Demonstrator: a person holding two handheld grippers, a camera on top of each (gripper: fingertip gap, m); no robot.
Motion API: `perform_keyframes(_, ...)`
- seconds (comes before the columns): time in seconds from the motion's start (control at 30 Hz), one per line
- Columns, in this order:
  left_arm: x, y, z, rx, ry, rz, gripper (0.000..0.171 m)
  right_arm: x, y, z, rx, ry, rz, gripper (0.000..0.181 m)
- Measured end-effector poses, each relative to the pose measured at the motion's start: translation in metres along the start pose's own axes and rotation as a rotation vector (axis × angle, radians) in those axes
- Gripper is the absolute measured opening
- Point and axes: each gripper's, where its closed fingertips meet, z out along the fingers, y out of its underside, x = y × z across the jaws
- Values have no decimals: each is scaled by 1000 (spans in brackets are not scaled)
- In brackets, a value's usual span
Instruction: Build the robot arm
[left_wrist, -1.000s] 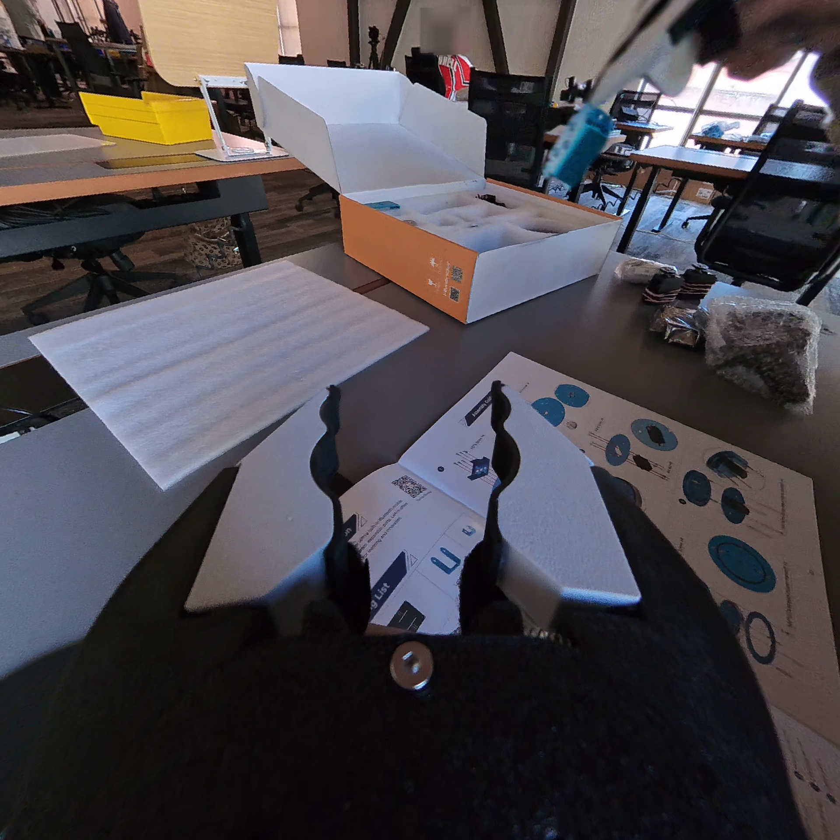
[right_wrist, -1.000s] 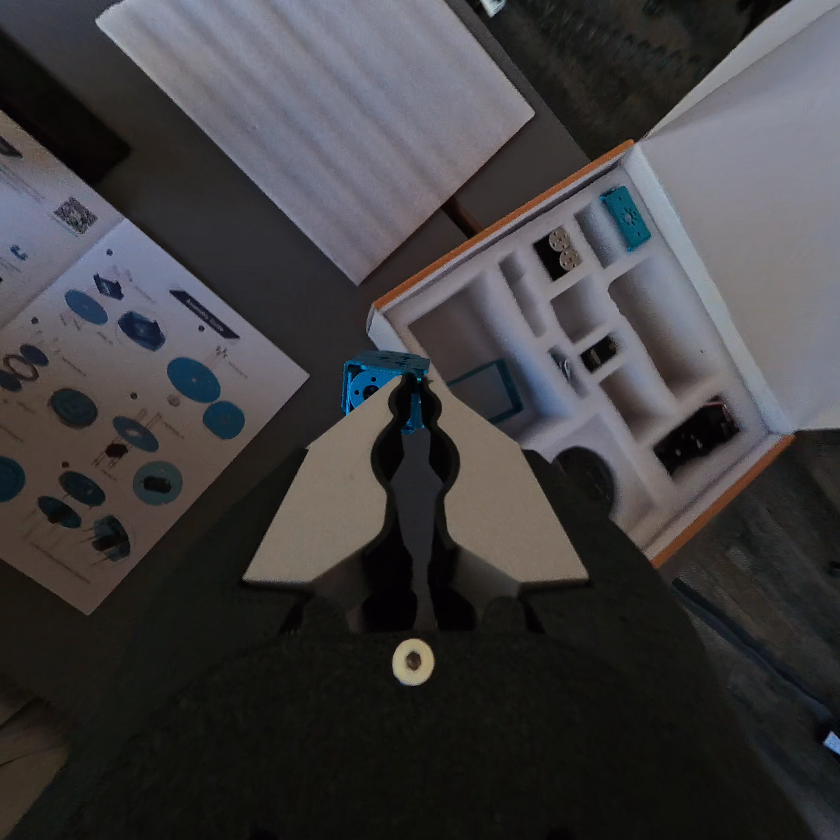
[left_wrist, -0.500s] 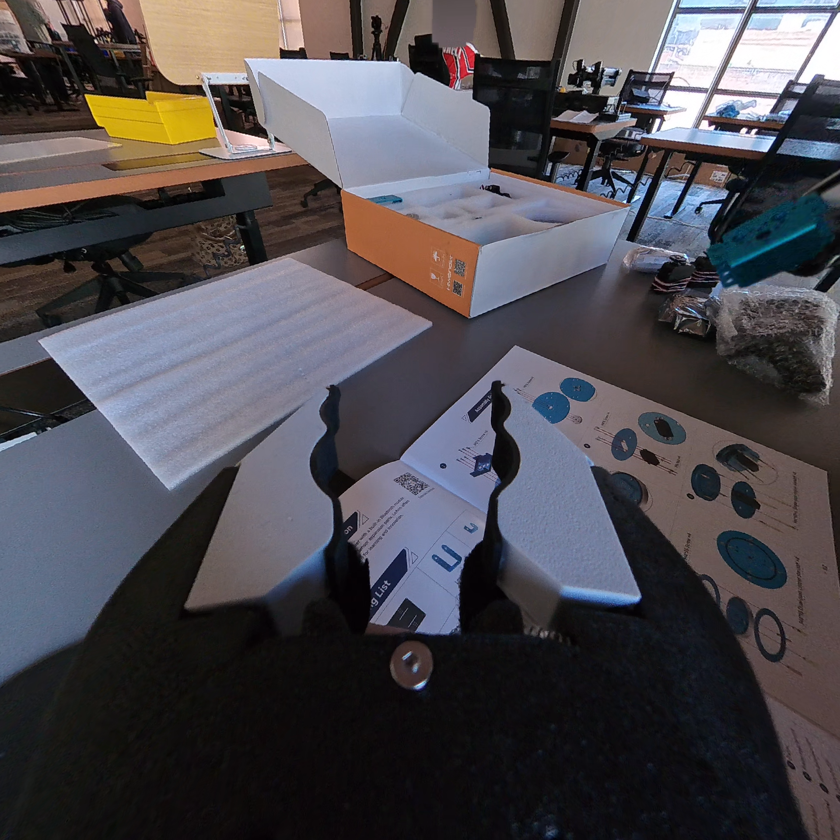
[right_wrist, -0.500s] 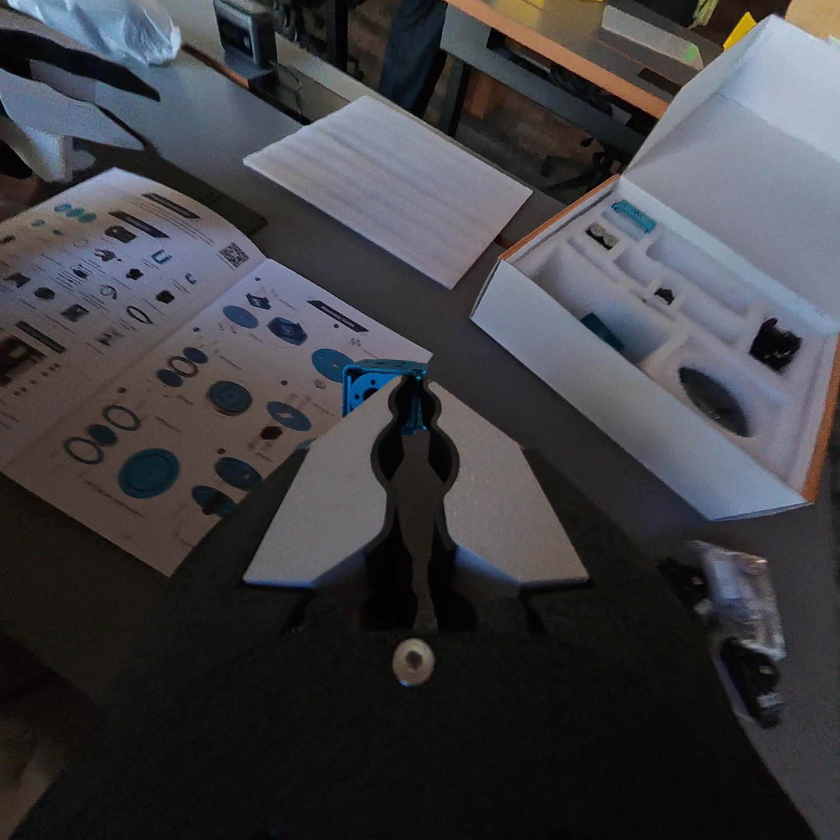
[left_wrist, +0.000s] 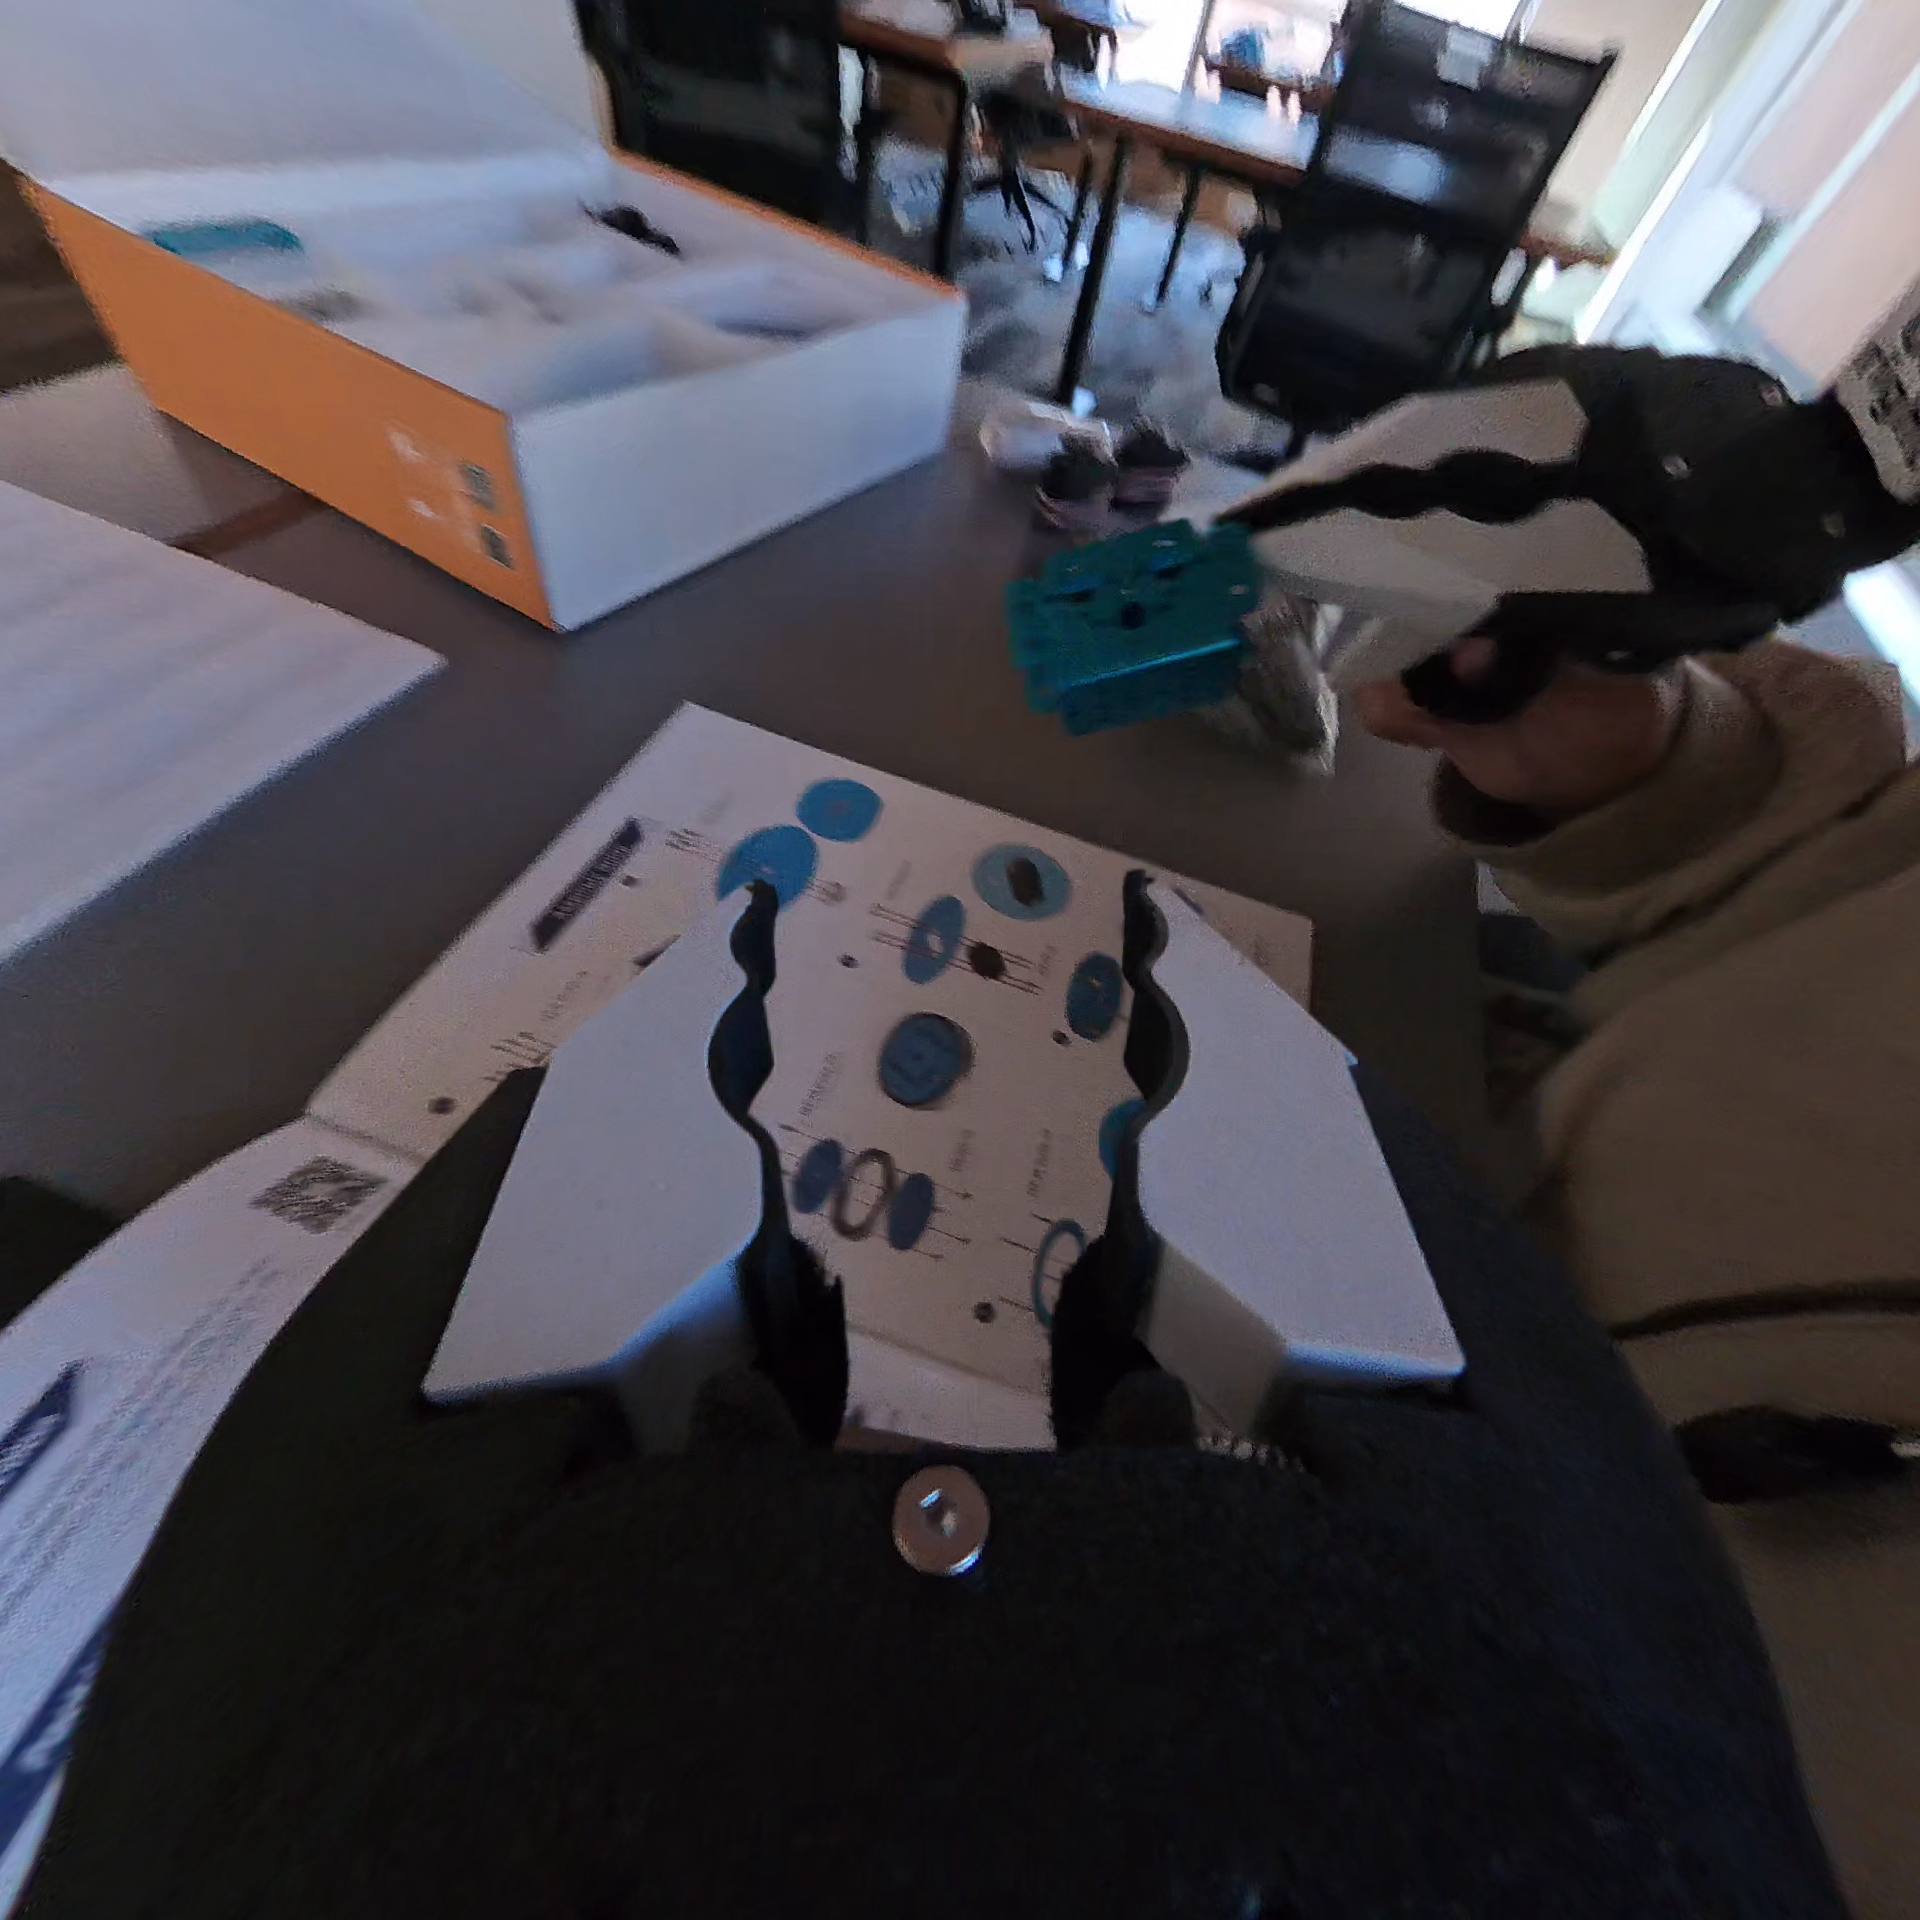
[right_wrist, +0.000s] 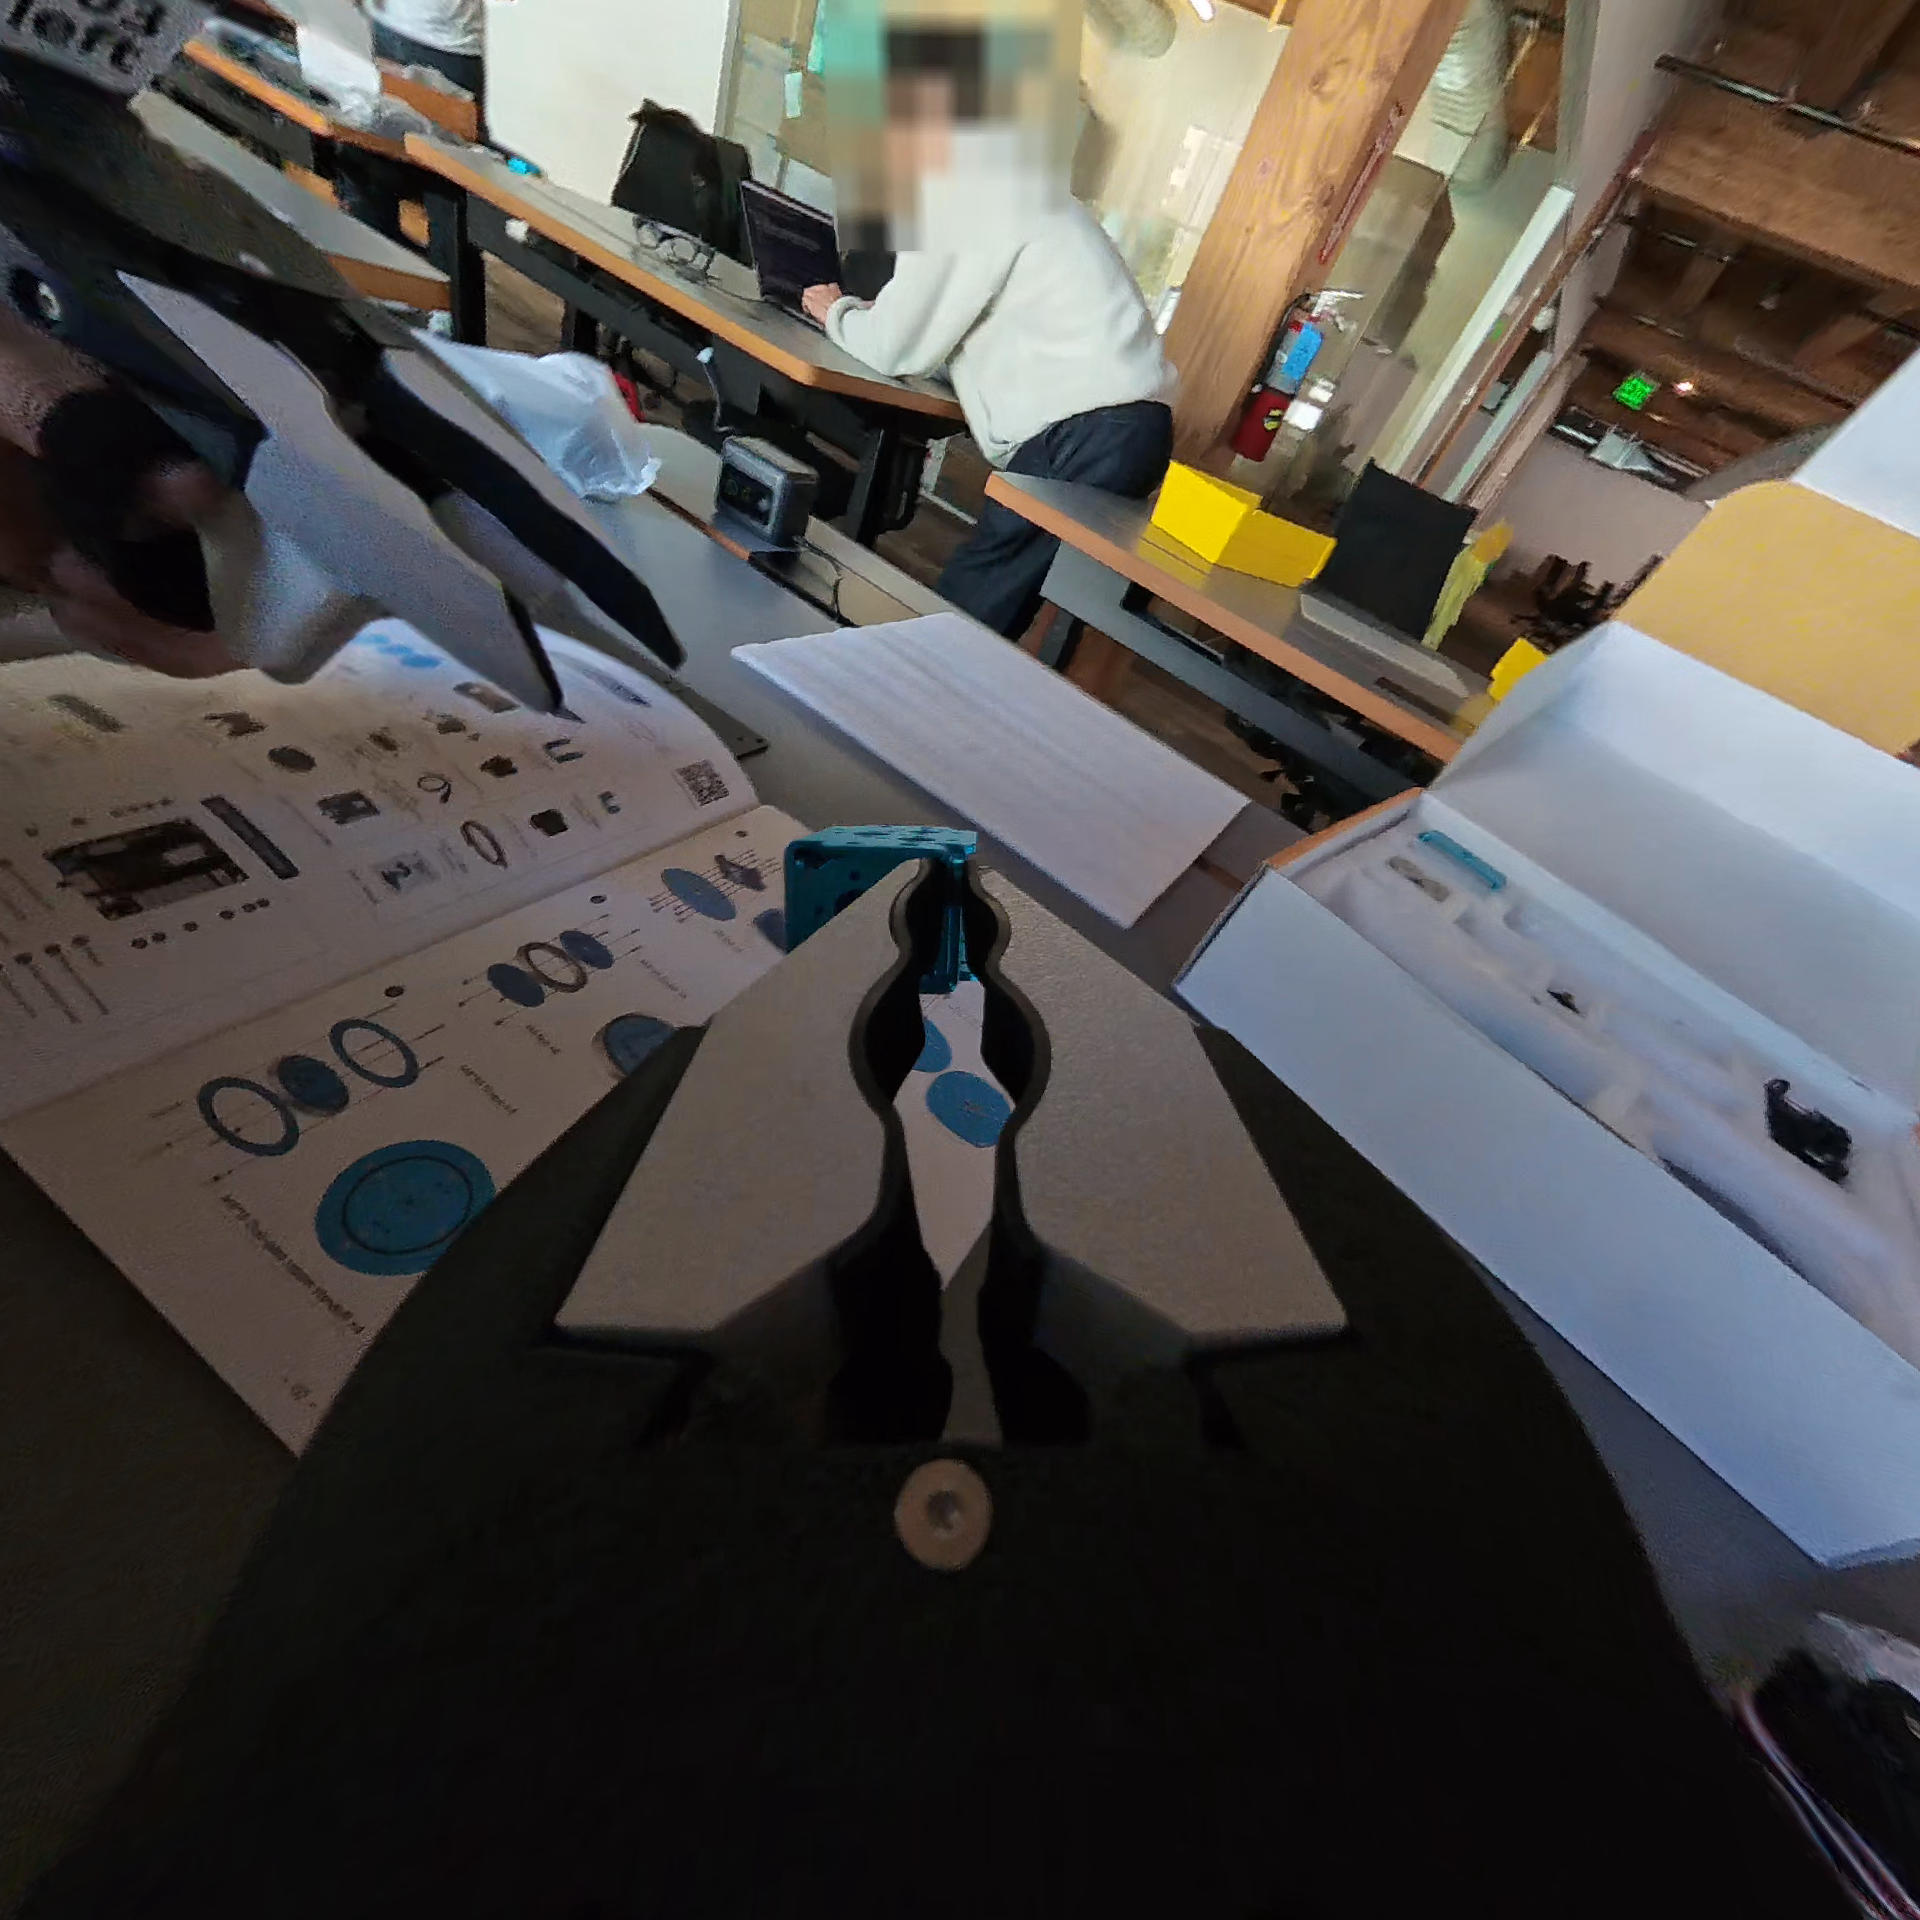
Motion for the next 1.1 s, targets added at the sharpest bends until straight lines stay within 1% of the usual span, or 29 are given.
perform_keyframes(0.07,15,16,12,-87,16,20,67,-15,14,11,-55,-65,-10,2)
perform_keyframes(0.17,17,40,24,-180,-6,-7,67,-30,36,23,-137,-89,-79,2)
perform_keyframes(0.27,19,54,31,-219,-7,-56,67,-42,57,29,-216,-100,-131,2)
perform_keyframes(0.37,24,63,37,-250,-6,-62,67,-55,74,30,-267,-130,-141,2)
perform_keyframes(0.53,31,81,52,-336,-14,-29,67,-56,85,19,-287,-123,-63,3)
perform_keyframes(0.63,37,86,61,-360,-8,-22,66,-54,101,7,-338,-121,-29,3)
perform_keyframes(0.77,42,86,72,-352,-28,7,66,-58,118,-4,-400,-151,12,4)
perform_keyframes(0.83,44,87,78,-361,-48,39,67,-59,118,-6,-401,-165,31,4)
perform_keyframes(0.9,44,87,84,-358,-70,71,67,-62,121,-8,-430,-183,62,5)
perform_keyframes(1.0,46,90,90,-384,-64,91,67,-68,122,-12,-436,-252,116,7)
perform_keyframes(1.03,48,91,92,-389,-54,97,65,-68,122,-13,-435,-271,141,7)
perform_keyframes(1.1,51,92,96,-393,-46,119,52,-73,123,-15,-451,-340,202,14)
